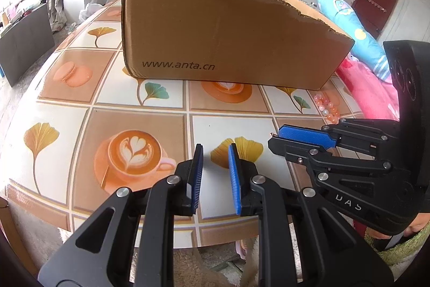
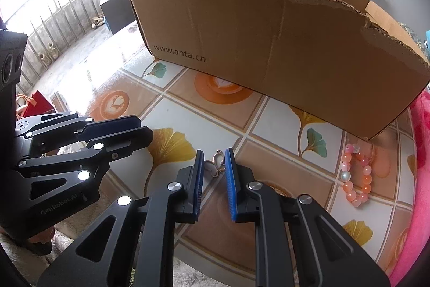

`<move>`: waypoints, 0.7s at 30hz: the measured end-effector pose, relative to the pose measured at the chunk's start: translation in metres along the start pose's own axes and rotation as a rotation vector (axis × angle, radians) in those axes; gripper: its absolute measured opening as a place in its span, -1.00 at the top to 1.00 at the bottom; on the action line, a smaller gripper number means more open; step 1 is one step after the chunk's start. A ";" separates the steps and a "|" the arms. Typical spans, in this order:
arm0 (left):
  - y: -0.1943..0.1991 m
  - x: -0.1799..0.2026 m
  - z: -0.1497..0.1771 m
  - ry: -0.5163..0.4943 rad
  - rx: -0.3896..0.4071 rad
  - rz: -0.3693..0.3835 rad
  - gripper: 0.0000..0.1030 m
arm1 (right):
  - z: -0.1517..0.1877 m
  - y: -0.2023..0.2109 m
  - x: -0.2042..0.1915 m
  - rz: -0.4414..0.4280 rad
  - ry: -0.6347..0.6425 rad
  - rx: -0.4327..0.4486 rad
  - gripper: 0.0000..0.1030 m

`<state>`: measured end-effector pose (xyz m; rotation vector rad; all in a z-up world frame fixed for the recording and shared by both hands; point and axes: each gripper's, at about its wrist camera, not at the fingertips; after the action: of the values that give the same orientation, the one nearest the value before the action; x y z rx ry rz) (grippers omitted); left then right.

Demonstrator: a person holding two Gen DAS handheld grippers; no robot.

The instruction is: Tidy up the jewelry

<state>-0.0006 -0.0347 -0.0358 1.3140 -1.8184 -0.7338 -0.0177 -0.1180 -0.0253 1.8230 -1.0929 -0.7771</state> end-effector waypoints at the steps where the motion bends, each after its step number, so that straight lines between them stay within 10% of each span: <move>1: 0.000 -0.001 0.000 0.002 0.001 0.003 0.65 | 0.000 0.000 -0.001 0.001 -0.002 -0.001 0.69; 13: 0.001 0.003 0.003 -0.018 0.009 0.012 0.65 | 0.006 0.014 0.014 0.021 -0.044 0.020 0.69; 21: -0.005 0.057 -0.004 -0.221 0.031 0.117 0.65 | 0.025 0.054 0.057 0.110 -0.138 0.103 0.69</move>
<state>-0.0045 -0.0911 -0.0235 1.1720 -2.0702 -0.8162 -0.0345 -0.1917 0.0072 1.7982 -1.3323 -0.8031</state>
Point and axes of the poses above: each gripper's, at about its wrist camera, not at the fingertips, and y roughly against the way its jaws point, x to its right, z to its underside, and after that the axes turned 6 degrees about -x, right-handed
